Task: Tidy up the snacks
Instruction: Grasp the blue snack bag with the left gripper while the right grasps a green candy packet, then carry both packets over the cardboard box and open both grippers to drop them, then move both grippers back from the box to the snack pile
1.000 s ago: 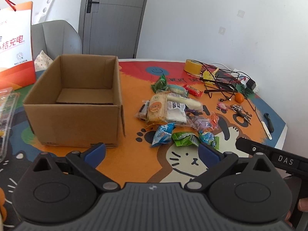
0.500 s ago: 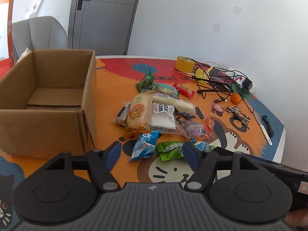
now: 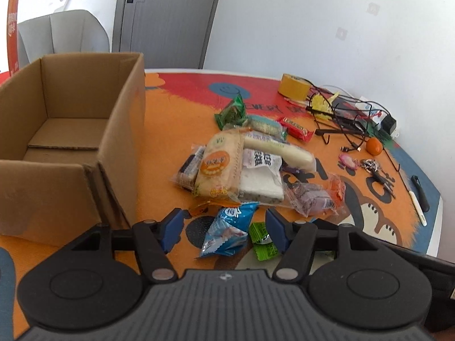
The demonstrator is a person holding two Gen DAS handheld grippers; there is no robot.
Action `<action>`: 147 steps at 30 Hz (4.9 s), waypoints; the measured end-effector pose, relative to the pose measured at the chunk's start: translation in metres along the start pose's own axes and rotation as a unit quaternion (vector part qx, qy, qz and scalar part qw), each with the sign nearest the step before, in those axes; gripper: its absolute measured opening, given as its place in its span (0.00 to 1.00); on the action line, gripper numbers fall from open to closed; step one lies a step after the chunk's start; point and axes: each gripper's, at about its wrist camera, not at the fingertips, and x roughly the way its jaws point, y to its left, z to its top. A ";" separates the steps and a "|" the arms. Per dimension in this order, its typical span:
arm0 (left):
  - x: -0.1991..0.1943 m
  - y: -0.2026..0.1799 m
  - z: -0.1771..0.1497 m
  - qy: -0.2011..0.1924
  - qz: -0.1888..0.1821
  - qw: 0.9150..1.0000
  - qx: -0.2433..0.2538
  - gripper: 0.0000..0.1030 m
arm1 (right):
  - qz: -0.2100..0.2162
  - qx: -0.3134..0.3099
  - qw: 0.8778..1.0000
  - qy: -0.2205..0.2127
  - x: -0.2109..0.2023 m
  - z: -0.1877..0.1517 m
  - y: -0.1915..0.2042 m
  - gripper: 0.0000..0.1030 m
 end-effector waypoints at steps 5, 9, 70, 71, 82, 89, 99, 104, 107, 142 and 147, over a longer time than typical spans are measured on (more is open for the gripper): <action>0.010 0.003 -0.004 0.017 -0.003 1.000 -0.003 0.44 | 0.003 -0.027 1.000 -0.004 -0.001 -0.005 0.003 0.52; 0.012 0.003 -0.008 0.018 -0.015 1.000 0.000 0.30 | 0.012 -0.019 1.000 -0.006 -0.003 -0.007 0.000 0.35; -0.102 0.135 0.049 -0.127 0.047 0.985 -0.109 0.28 | 0.129 -0.092 0.984 -0.086 -0.015 0.033 0.159 0.29; -0.102 0.138 0.049 -0.126 0.050 0.984 -0.114 0.28 | 0.131 -0.095 0.983 -0.085 -0.013 0.034 0.164 0.29; -0.117 0.155 0.053 -0.141 0.088 0.977 -0.133 0.57 | 0.155 -0.095 0.981 -0.071 0.006 0.038 0.195 0.31; -0.121 0.155 0.048 -0.139 0.109 0.974 -0.139 0.80 | 0.141 -0.078 0.983 -0.085 -0.003 0.039 0.186 0.65; -0.116 0.130 0.041 -0.123 0.100 0.980 -0.120 0.90 | 0.046 -0.061 0.991 -0.107 -0.024 0.032 0.150 1.00; -0.112 0.113 0.038 -0.114 0.080 0.984 -0.111 0.90 | 0.028 -0.044 0.994 -0.097 -0.031 0.026 0.130 1.00; -0.109 0.102 0.035 -0.110 0.073 0.986 -0.104 0.90 | 0.020 -0.037 0.994 -0.097 -0.036 0.024 0.118 1.00; -0.066 -0.002 0.008 -0.064 0.004 0.998 -0.024 0.81 | -0.015 0.033 0.996 -0.083 -0.051 0.003 -0.001 0.97; -0.048 -0.013 0.002 -0.048 -0.003 0.999 -0.015 0.80 | -0.016 0.036 0.997 -0.072 -0.043 -0.001 -0.009 0.93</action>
